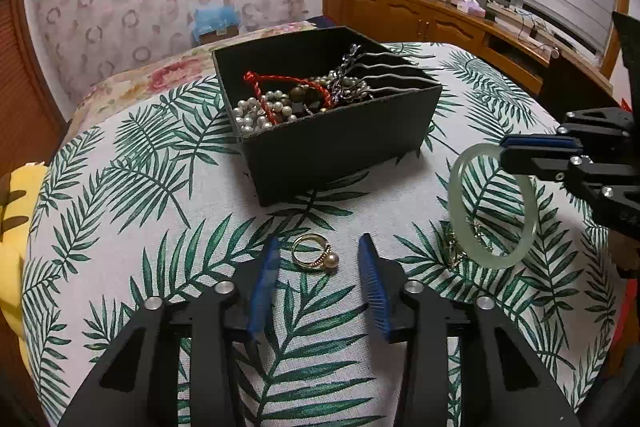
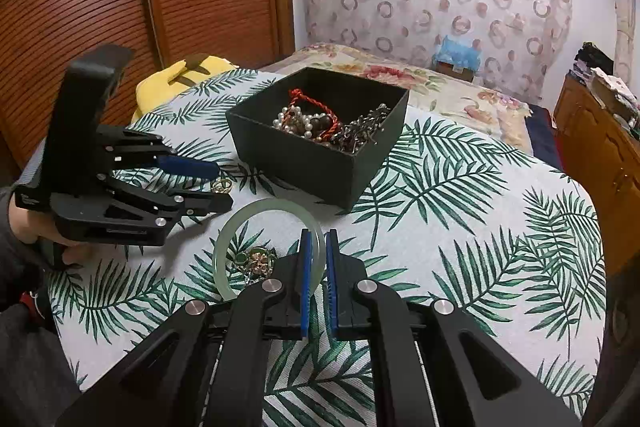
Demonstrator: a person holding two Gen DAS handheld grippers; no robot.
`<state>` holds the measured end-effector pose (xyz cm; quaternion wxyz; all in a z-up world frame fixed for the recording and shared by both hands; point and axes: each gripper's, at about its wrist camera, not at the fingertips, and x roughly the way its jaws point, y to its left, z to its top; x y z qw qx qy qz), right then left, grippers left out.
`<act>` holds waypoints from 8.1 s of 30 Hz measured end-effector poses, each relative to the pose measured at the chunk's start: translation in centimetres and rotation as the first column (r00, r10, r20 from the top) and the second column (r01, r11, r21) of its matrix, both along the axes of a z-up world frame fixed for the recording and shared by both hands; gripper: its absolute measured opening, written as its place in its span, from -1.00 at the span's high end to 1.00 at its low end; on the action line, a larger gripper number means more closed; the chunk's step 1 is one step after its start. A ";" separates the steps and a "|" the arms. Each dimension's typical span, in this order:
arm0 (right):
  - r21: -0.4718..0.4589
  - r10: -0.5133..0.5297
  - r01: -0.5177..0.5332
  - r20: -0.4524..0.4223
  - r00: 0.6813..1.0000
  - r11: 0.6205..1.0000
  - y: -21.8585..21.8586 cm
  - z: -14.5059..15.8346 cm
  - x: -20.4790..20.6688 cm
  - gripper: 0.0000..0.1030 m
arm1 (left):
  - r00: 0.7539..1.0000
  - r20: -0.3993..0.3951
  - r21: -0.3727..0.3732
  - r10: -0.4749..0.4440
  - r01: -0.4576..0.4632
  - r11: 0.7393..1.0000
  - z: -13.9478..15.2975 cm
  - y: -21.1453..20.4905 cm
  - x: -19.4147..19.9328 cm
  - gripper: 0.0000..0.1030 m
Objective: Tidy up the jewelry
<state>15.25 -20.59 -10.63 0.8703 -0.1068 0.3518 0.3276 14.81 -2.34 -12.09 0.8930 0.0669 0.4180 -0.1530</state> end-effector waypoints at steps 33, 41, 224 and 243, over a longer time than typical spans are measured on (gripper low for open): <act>0.052 -0.031 0.026 0.097 0.995 0.998 -0.6 4.6 0.9 0.84 | 0.987 0.156 -0.060 0.021 -0.012 0.998 6.2 0.2 -0.1 0.56; 0.045 -0.056 0.050 0.134 0.989 0.998 -0.4 6.0 2.7 0.84 | 0.985 0.169 -0.066 0.037 -0.027 0.997 7.0 0.3 2.2 0.56; -0.135 0.129 -0.143 -0.110 0.986 0.980 6.4 -3.0 1.8 0.70 | 0.987 0.120 -0.104 0.110 -0.098 0.990 2.7 3.0 -3.4 -0.64; 0.090 0.146 -0.149 0.039 0.989 0.985 2.8 5.2 -0.5 0.82 | 0.989 0.119 -0.094 0.086 -0.074 0.993 3.1 1.9 -3.1 -0.64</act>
